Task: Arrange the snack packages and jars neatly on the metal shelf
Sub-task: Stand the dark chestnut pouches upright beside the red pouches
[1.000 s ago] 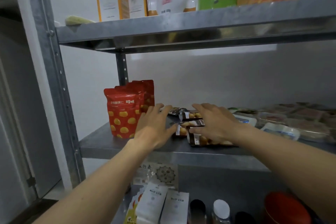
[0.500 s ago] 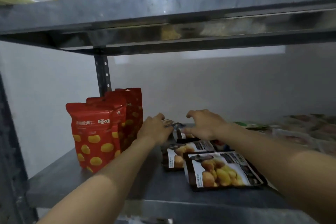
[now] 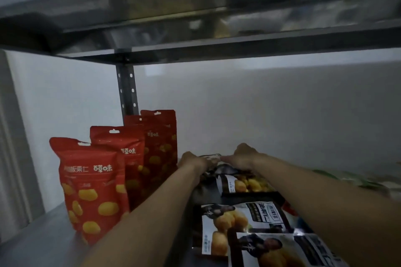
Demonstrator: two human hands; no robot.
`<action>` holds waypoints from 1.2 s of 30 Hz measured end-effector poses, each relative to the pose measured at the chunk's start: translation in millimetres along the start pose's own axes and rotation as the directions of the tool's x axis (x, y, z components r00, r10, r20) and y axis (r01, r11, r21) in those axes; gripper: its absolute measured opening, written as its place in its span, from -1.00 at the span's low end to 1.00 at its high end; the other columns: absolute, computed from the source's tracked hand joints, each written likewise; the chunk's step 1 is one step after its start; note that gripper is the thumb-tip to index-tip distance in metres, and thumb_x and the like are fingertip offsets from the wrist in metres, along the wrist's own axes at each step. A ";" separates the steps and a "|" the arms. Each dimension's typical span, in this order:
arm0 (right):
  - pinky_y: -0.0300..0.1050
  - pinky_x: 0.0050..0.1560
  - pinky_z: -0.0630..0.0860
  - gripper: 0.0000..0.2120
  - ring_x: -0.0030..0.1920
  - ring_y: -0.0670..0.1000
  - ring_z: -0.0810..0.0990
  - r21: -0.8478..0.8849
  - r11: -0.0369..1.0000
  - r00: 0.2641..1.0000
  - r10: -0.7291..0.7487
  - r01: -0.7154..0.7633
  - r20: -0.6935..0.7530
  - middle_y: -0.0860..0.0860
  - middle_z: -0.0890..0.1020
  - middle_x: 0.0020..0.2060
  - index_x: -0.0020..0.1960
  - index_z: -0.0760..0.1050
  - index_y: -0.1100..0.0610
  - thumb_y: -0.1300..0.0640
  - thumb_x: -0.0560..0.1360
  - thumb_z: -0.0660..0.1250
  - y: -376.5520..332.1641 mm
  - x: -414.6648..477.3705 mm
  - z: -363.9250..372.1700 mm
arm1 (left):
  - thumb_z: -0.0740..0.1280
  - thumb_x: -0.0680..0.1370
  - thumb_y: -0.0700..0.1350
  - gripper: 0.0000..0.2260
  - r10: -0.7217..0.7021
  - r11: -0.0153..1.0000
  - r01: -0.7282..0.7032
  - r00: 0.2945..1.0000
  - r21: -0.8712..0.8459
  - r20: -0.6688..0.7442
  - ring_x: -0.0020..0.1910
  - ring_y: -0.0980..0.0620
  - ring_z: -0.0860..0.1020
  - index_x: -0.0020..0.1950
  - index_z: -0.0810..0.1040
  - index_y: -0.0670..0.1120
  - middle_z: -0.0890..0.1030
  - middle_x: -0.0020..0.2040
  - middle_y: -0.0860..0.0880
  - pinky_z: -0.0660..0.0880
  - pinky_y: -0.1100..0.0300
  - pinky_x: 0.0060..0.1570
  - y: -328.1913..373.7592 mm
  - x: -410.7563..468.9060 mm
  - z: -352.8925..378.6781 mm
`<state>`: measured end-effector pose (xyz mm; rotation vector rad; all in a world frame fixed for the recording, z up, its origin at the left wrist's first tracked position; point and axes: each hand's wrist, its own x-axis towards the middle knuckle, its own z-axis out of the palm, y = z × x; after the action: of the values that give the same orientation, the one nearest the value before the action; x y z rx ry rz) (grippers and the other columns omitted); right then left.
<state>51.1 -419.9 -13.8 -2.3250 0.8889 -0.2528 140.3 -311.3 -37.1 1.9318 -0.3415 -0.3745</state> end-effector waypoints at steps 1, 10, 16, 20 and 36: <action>-0.15 -0.16 0.41 -0.47 0.02 0.12 0.55 0.023 1.000 1.000 -0.003 0.003 -0.001 0.15 0.57 0.02 0.12 0.44 0.28 -0.17 0.47 0.39 1.3 4.7 1.9 | 0.55 0.34 -0.06 -0.39 0.000 1.000 0.001 1.000 0.022 -0.028 0.03 -0.14 0.59 0.26 0.44 -0.30 0.58 0.13 -0.21 0.51 0.19 -0.27 -0.9 1.3 0.7; -0.03 0.25 0.48 -0.11 0.29 0.15 0.46 0.288 0.953 0.994 -0.070 0.092 -0.083 0.21 0.45 0.30 0.41 0.28 0.35 0.15 0.23 0.65 7.9 18.0 -19.0 | 0.59 0.25 -0.32 -0.31 0.141 0.970 -0.150 0.988 -0.194 -0.058 0.10 -0.14 0.56 0.31 0.39 -0.15 0.56 0.11 -0.14 0.57 0.00 0.10 4.7 22.7 6.2; -0.18 0.07 0.49 -0.37 0.14 0.07 0.51 0.173 0.974 0.987 -0.131 0.145 -0.090 0.06 0.52 0.08 0.25 0.41 0.25 0.20 0.27 0.61 9.8 9.0 -8.1 | 0.52 0.29 -0.40 -0.51 0.263 0.943 -0.260 0.965 -0.207 -0.016 -0.03 -0.16 0.63 0.16 0.53 -0.13 0.64 -0.08 -0.13 0.60 -0.12 0.02 -6.3 23.2 4.7; -0.19 0.06 0.50 -0.38 0.18 0.10 0.55 0.168 0.973 0.982 -0.140 0.161 -0.127 0.11 0.58 0.14 0.22 0.46 0.24 0.20 0.24 0.62 12.6 17.9 0.2 | 0.49 0.35 -0.35 -0.55 0.368 0.925 -0.364 0.929 -0.105 0.026 0.00 -0.10 0.60 0.16 0.51 -0.02 0.62 -0.01 -0.11 0.61 -0.08 0.01 -12.2 26.8 5.5; -0.14 0.15 0.40 -0.17 0.28 0.09 0.44 -0.111 0.966 0.959 -0.247 0.233 -0.138 0.11 0.46 0.30 0.41 0.30 0.16 -0.14 0.29 0.56 24.7 -3.1 -41.1 | 0.49 0.42 -0.03 -0.75 0.422 0.903 -0.415 0.905 0.109 -0.053 -0.02 0.01 0.55 0.02 0.53 -0.03 0.59 0.10 -0.08 0.48 0.22 -0.16 3.4 -6.0 -9.0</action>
<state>19.9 -452.2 3.3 -2.5293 0.7001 -0.5055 138.3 -302.6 -30.1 1.8960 -0.7211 0.0000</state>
